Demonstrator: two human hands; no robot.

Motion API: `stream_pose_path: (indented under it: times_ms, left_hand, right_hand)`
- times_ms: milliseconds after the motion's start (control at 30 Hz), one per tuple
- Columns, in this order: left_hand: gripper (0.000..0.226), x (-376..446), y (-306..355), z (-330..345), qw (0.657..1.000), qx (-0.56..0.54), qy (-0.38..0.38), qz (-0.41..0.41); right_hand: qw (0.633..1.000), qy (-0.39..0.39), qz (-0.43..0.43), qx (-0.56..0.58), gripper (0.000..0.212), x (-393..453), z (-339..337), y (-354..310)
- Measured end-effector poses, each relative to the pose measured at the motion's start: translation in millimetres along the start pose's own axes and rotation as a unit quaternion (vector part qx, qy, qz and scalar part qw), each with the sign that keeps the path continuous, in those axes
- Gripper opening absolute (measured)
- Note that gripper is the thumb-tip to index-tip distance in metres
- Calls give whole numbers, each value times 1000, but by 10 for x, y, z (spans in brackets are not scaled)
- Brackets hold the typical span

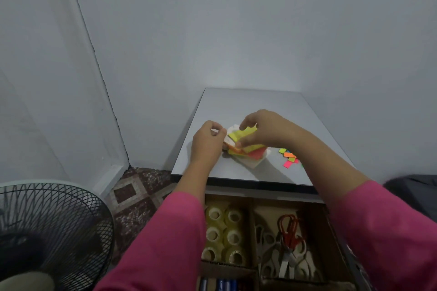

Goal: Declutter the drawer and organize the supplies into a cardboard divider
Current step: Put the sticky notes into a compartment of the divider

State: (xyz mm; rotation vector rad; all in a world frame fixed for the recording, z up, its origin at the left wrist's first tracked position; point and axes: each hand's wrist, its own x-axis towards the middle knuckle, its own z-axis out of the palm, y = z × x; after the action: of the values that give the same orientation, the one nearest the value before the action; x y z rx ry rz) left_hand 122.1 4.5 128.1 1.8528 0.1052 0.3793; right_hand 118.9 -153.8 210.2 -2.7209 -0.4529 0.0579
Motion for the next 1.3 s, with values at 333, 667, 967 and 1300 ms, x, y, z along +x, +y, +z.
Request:
stream_pose_path:
  times_ms: [333,667,967,1300]
  left_hand:
    - [14,-57,58,-55,996,-88,-1,-5]
    - [39,-72,90,-110,990,-126,-41,-43]
    - [38,-53,34,-128,990,-130,-48,-17]
    - [20,-65,49,-162,975,-222,-28,0]
  right_hand:
    - [999,-18,-18,-42,44,-199,97,-14]
    - [995,-101,-2,-17,48,5,-19,-44]
    - [996,-88,-10,-19,64,172,-95,-119]
    - [985,62,-10,158,11,-184,-580,76]
